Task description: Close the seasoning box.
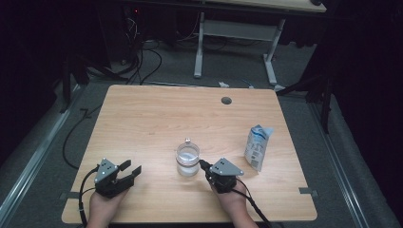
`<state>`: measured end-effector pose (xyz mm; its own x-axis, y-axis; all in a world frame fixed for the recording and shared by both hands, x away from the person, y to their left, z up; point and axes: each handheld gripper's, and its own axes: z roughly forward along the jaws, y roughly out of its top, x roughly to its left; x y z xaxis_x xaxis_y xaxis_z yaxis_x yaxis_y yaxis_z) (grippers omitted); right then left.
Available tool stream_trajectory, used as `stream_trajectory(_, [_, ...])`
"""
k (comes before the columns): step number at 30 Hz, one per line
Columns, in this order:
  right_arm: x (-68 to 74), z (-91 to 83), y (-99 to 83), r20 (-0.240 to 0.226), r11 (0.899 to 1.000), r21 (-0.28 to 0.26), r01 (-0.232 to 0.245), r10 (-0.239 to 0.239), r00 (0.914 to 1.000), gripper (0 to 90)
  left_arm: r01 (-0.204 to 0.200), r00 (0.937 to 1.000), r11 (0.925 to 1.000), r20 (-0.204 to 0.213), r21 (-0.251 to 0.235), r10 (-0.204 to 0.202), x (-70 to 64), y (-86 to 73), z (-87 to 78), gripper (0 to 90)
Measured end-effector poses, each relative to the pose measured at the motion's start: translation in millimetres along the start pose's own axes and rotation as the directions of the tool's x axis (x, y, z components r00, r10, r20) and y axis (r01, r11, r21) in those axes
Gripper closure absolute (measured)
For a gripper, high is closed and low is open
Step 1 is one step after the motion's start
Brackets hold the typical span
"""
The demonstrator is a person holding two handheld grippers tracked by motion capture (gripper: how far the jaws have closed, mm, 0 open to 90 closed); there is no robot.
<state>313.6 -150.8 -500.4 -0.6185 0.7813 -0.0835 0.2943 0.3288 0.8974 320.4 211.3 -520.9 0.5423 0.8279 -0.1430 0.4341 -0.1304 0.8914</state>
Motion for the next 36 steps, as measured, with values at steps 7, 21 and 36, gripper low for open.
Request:
stream_trajectory(7, [2.4,-2.5,0.0,-0.006,1.000,0.005,0.004,-0.004,1.0000,89.1,-0.010,0.9999,0.9999,0.004,0.003,0.010,-2.2,0.3,0.6,47.7])
stream_trajectory(21, [-35.2,-23.7,-18.5,0.084,0.997,0.042,-0.059,0.055,0.9949,66.2,-0.005,1.0000,1.0000,-0.003,0.002,0.005,-0.8,0.3,0.1,47.4])
stream_trajectory(36, [-80.4,-83.5,-58.0,0.191,0.984,-0.012,-0.179,0.178,0.9653,55.5,-0.013,0.9996,0.9999,-0.023,0.006,0.013,-1.5,1.1,-0.8,47.3])
